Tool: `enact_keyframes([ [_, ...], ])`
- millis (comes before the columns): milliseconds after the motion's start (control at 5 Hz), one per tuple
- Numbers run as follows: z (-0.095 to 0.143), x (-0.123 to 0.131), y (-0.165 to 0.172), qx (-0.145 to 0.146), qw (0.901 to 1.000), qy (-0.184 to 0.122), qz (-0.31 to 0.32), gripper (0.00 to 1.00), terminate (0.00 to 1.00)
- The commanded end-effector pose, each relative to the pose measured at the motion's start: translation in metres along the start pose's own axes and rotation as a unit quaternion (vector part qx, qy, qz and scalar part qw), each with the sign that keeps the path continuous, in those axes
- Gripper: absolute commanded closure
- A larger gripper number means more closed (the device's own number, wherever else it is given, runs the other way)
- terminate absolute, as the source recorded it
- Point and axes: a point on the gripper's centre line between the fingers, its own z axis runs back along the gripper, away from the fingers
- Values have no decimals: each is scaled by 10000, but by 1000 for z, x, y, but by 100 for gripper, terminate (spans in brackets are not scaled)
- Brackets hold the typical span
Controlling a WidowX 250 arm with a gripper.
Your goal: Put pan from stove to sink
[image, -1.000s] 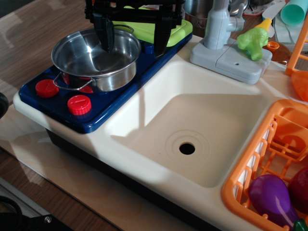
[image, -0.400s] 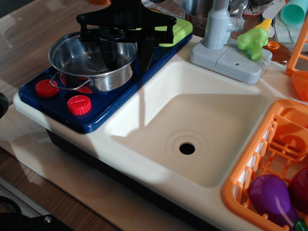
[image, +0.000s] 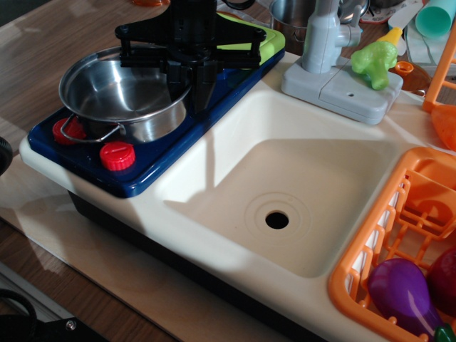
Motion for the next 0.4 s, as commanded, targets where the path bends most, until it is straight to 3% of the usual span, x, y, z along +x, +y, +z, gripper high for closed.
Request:
enact_keyframes([
  [0,26,-13,-32,-200,9996,-197,81,100,0],
  [200,30,-27,-51,-174,9990,-287,292,100,0],
])
